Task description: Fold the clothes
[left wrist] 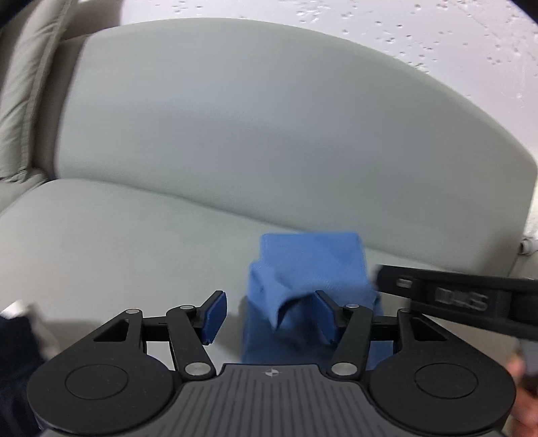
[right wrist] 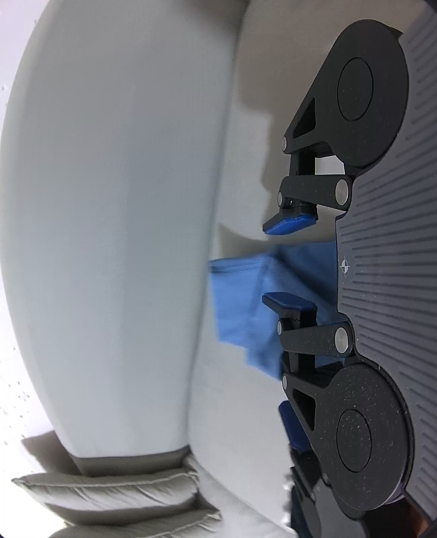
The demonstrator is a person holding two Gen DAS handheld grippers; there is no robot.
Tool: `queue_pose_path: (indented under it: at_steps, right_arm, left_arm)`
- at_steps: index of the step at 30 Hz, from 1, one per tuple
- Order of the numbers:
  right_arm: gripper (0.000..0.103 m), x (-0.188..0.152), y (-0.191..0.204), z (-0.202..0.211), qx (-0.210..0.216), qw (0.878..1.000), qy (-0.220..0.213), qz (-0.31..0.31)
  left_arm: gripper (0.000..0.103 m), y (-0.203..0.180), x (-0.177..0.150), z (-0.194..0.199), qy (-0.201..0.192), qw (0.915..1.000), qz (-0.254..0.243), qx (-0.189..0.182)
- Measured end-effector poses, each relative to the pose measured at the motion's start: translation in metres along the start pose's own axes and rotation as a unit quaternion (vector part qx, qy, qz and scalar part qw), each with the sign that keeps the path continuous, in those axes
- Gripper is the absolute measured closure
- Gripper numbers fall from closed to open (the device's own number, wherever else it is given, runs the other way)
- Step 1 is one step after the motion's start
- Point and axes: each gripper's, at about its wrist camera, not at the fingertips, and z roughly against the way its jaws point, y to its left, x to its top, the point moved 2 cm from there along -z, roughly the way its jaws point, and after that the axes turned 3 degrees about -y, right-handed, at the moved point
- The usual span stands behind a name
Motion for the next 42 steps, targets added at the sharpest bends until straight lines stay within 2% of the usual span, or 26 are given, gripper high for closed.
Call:
queue_pose_path:
  at_steps: [2,4,6,8,9,10,11,14,15,16,17,18,19,20,21,23,25,27,30,31,32,33,34,36,37,42]
  right_arm:
    - [0.05,0.006,-0.001,-0.018,0.009,1.0,0.004,0.001]
    - [0.046,0.013,-0.003,-0.032,0.018,1.0,0.006,-0.001]
    - [0.045,0.017,-0.003,-0.043,0.025,1.0,0.009,-0.002]
    - [0.043,0.02,-0.005,-0.059,0.043,0.999,0.031,-0.012]
    - [0.045,0.022,-0.006,-0.068,0.053,0.998,0.044,-0.017]
    - [0.075,0.022,-0.005,-0.073,0.063,0.997,0.051,-0.015]
    - [0.093,0.023,-0.002,-0.078,0.074,0.996,0.056,-0.009]
    - [0.095,0.028,0.012,-0.06,0.063,0.996,-0.015,0.058]
    - [0.095,0.029,0.012,-0.057,0.054,0.996,-0.031,0.062]
    - [0.094,0.031,0.011,-0.057,0.043,0.997,-0.04,0.059]
    - [0.09,0.031,0.008,-0.064,0.036,0.998,-0.03,0.047]
    - [0.083,0.03,0.004,-0.071,0.034,0.999,-0.013,0.035]
    - [0.068,0.028,-0.001,-0.079,0.033,0.999,0.012,0.02]
    - [0.063,0.026,-0.006,-0.087,0.031,0.999,0.041,0.003]
    - [0.061,0.026,-0.008,-0.088,0.03,0.999,0.045,-0.002]
    - [0.052,0.032,-0.007,-0.066,0.018,1.0,0.005,0.008]
    - [0.046,0.033,-0.006,-0.044,0.023,0.999,-0.019,0.013]
    - [0.047,0.027,-0.004,-0.017,0.041,0.998,-0.031,0.019]
    - [0.053,0.001,-0.004,0.006,0.069,0.997,-0.007,-0.015]
    - [0.061,-0.01,-0.005,0.012,0.079,0.996,0.002,-0.03]
    - [0.074,-0.02,-0.004,0.013,0.089,0.995,0.014,-0.032]
    - [0.08,-0.029,-0.001,0.013,0.098,0.994,0.028,-0.029]
    - [0.092,-0.037,0.002,0.013,0.108,0.993,0.041,-0.026]
    - [0.094,-0.056,0.017,0.002,0.12,0.989,0.089,0.014]
    - [0.095,-0.061,0.022,-0.003,0.118,0.988,0.097,0.028]
    - [0.095,-0.058,0.033,-0.017,0.102,0.991,0.071,0.057]
  left_arm:
    - [0.047,0.001,-0.002,-0.004,0.001,1.0,-0.007,-0.005]
    - [0.047,0.007,-0.002,-0.006,0.006,0.9997,0.01,-0.02]
    - [0.047,0.011,-0.001,-0.005,0.005,0.9993,0.025,-0.027]
    - [0.047,0.013,0.0,-0.005,0.004,0.9992,0.028,-0.027]
    - [0.047,0.014,0.0,-0.003,0.002,0.9992,0.03,-0.025]
    - [0.047,0.015,0.001,-0.002,0.001,0.9992,0.032,-0.023]
    - [0.047,0.016,0.001,0.0,-0.001,0.9992,0.033,-0.021]
    - [0.047,0.019,0.003,0.005,-0.011,0.9989,0.042,-0.017]
    - [0.047,0.02,0.002,0.005,-0.007,0.9986,0.049,-0.021]
    - [0.047,0.021,0.001,0.004,-0.002,0.9981,0.056,-0.025]
    - [0.047,0.022,0.0,0.003,0.002,0.998,0.058,-0.026]
    - [0.047,0.021,-0.002,0.002,0.008,0.998,0.058,-0.024]
    - [0.046,0.021,-0.003,0.002,0.009,0.9981,0.057,-0.024]
    - [0.046,0.021,-0.003,0.003,0.009,0.9981,0.056,-0.023]
    - [0.046,0.021,-0.002,0.005,0.004,0.9982,0.055,-0.022]
    - [0.045,0.023,0.003,0.011,-0.013,0.9983,0.055,-0.016]
    - [0.045,0.023,0.006,0.018,-0.027,0.9985,0.047,-0.005]
    - [0.048,0.021,0.008,0.022,-0.032,0.999,0.033,0.0]
    - [0.05,0.018,0.015,0.027,-0.043,0.9983,0.015,0.036]
    - [0.05,0.016,0.016,0.031,-0.052,0.9979,0.011,0.036]
    - [0.05,0.016,0.016,0.032,-0.053,0.998,0.01,0.032]
    - [0.049,0.016,0.016,0.032,-0.051,0.9983,0.015,0.023]
    - [0.049,0.016,0.016,0.033,-0.048,0.9986,0.02,0.013]
    - [0.049,0.017,0.015,0.035,-0.048,0.9985,0.022,0.012]
    - [0.049,0.017,0.015,0.036,-0.052,0.9984,0.018,0.016]
    - [0.049,0.024,0.016,0.034,-0.071,0.9964,0.037,0.03]
